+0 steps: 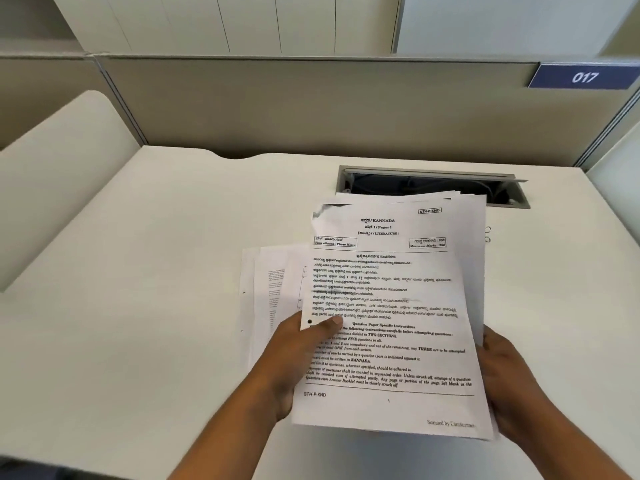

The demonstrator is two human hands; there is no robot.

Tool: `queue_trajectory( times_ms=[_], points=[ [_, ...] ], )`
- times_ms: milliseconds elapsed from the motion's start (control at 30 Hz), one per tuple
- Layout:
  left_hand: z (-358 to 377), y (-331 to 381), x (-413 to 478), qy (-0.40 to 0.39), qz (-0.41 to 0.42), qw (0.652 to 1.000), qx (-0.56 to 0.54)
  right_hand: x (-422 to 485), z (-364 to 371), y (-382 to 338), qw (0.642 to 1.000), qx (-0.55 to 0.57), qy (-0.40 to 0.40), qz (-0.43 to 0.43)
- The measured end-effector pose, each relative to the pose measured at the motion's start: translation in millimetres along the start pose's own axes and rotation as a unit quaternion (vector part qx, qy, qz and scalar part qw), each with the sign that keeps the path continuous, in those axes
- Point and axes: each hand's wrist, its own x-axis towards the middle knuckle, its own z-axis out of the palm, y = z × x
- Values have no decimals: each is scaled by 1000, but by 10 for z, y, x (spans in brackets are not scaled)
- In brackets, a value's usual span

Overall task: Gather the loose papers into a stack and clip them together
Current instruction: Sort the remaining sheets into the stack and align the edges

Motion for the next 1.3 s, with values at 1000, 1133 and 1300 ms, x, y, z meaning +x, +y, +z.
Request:
queue_trajectory(
  times_ms=[1000, 1133, 1300],
  points=[
    [-715, -647, 353, 280, 29, 884, 373, -98, -148, 177, 995, 16, 93, 12],
    [-951, -809, 380, 360, 14, 825, 435, -99, -171, 185, 993, 3, 114, 15],
    [-914, -877, 392, 368, -15, 773, 517, -90, -168, 209, 992, -7, 121, 20]
  ],
)
